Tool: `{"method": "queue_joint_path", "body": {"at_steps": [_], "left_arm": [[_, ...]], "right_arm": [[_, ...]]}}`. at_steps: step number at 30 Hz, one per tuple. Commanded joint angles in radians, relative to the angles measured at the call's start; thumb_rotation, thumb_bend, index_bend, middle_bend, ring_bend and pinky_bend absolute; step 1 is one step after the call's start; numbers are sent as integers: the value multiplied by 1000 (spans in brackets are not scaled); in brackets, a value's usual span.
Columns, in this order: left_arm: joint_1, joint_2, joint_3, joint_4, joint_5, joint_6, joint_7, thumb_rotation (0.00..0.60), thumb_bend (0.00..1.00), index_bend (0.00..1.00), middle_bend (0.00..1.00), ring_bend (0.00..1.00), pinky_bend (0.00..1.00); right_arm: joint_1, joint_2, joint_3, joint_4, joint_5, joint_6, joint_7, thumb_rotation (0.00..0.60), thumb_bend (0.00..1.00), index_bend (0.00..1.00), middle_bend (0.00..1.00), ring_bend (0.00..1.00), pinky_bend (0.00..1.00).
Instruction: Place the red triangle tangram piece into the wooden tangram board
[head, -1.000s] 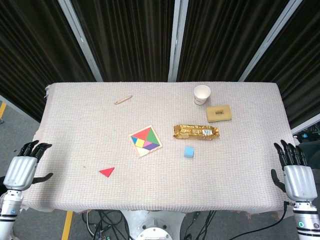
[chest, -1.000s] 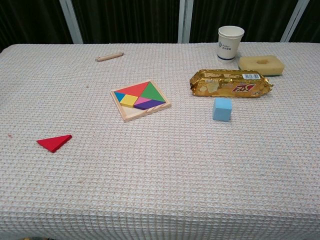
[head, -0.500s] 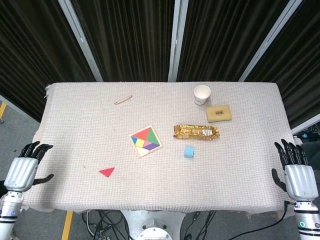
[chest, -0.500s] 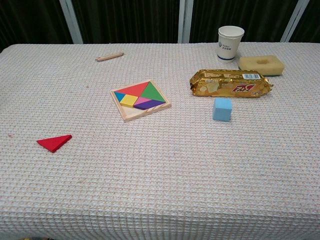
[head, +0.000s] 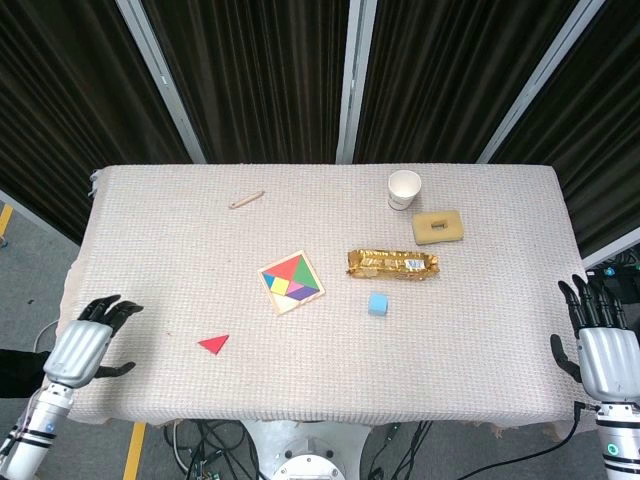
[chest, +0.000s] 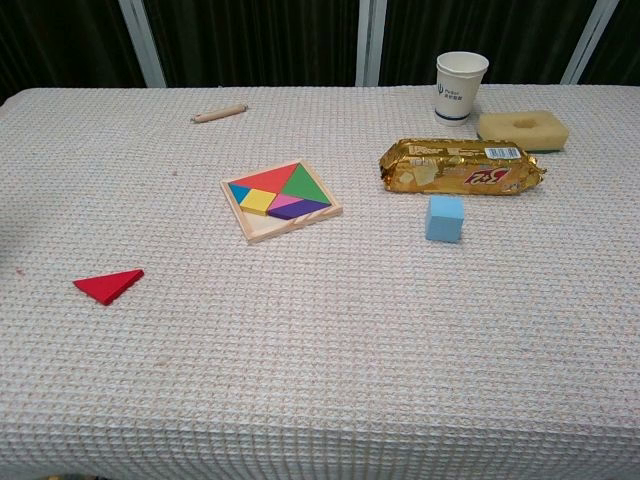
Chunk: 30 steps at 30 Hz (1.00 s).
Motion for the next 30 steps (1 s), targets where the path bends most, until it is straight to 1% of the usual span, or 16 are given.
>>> {"method": "queue_joint_path", "body": {"at_steps": [1, 6, 9, 13, 18, 23, 26, 30], "left_arm": [[-21, -38, 7, 1, -5, -41, -9, 600, 50, 207, 195, 98, 141], [-63, -95, 2, 10, -20, -110, 21, 600, 49, 207, 195, 97, 140], [-81, -132, -10, 6, -47, -137, 35, 600, 37, 209, 197, 97, 138], [-93, -187, -34, 11, -82, -144, 24, 600, 28, 237, 211, 98, 139], [-95, -248, -58, 27, -127, -130, 39, 600, 28, 284, 224, 98, 140], [-106, -288, -75, 14, -172, -146, 32, 600, 27, 320, 237, 98, 140], [-111, -322, -86, 17, -200, -144, 61, 600, 21, 339, 247, 98, 140], [-108, -351, -95, 7, -275, -145, 119, 600, 16, 354, 251, 98, 134]], "right_arm": [[3, 9, 3, -4, 7, -8, -1, 600, 334, 0, 0, 0, 0], [9, 14, 16, -11, 11, -3, 2, 600, 336, 0, 0, 0, 0], [10, 14, 20, -14, 15, -2, 2, 600, 335, 0, 0, 0, 0], [11, 16, 21, -13, 16, -3, 1, 600, 335, 0, 0, 0, 0], [11, 20, 25, -7, 24, -3, 9, 600, 335, 0, 0, 0, 0], [12, 20, 28, -1, 33, -6, 12, 600, 335, 0, 0, 0, 0], [13, 18, 28, -2, 30, -7, 13, 600, 335, 0, 0, 0, 0], [12, 19, 26, 0, 27, -4, 14, 600, 335, 0, 0, 0, 0]]}}
